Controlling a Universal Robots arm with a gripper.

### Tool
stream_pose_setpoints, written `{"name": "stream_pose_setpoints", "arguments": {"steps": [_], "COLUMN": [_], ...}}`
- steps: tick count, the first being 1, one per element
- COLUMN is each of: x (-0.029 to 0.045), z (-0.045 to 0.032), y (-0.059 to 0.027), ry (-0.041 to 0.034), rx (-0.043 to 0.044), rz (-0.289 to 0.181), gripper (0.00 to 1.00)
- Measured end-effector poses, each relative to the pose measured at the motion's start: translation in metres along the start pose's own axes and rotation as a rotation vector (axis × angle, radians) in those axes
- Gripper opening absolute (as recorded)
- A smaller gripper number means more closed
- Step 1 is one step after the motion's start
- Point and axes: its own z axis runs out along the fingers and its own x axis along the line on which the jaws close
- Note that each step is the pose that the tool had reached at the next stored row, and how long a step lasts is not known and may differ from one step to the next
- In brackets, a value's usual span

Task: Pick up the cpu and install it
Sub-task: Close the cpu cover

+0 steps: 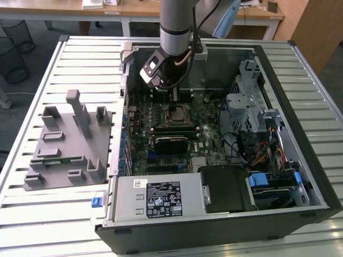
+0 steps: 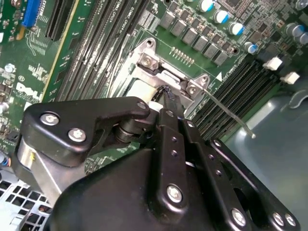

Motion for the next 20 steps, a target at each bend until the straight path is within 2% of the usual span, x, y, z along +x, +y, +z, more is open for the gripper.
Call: {"name": "stream_pose_setpoints", "arguments": {"steps": [6, 11, 20], "x": [0.0002, 0.0002, 0.0000], "z": [0.0071, 0.0100, 0.0112], "y": [-0.0019, -0.0015, 0.0080], "ry": [0.0001, 0.0000, 0.0000], "rx": [-0.0001, -0.0001, 0.0032], "rz": [0.000, 0.000, 0.000], "gripper": [0.11, 0.11, 0.11]}}
